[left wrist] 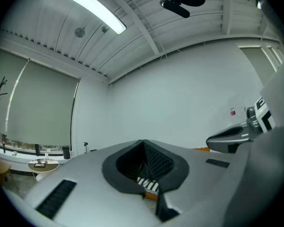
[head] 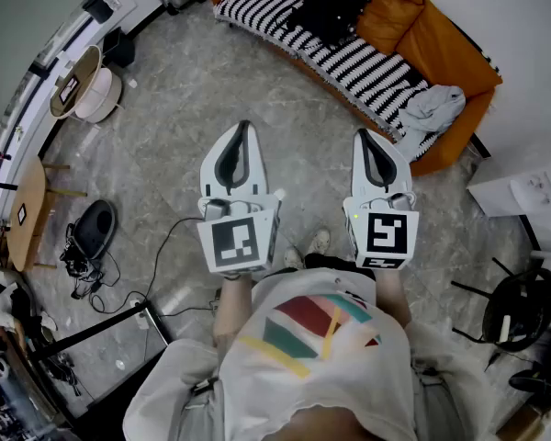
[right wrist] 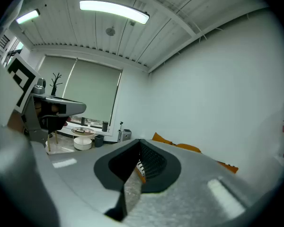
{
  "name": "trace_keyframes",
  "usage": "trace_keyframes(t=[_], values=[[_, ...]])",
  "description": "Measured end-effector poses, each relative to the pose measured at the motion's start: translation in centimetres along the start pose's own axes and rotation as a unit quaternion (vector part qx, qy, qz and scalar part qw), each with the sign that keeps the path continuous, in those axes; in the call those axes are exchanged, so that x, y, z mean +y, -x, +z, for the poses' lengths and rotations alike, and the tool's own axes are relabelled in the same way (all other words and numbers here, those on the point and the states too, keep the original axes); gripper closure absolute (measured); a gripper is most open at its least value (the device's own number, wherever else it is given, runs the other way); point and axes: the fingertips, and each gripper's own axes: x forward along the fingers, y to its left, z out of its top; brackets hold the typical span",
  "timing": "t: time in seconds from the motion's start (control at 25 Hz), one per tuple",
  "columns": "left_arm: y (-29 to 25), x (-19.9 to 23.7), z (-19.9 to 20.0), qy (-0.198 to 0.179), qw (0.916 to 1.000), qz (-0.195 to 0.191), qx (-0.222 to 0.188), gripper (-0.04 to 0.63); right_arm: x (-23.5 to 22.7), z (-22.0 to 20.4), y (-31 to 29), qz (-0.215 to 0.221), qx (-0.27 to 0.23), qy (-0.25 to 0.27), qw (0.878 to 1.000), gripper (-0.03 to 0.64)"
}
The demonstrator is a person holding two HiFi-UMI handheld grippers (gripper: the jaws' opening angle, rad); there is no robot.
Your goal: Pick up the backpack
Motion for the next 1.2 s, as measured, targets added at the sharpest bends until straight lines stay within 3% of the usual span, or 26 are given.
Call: trace_keyframes(t=[0.56, 1.2], values=[[-1.4, -0.6, 0.2, 0.003, 0.9996, 0.024, 0.015, 0.58, -2.3, -0.5, -0.5, 0.01, -0.004, -0.01, 1.0, 0.613], [-6.1, -1.5, 0.0, 0.01, 0.9989, 0.046, -0.009, 0.58, -5.7, -1.1, -3.4, 0.025, -0.036, -0.01, 0.999, 0.612]])
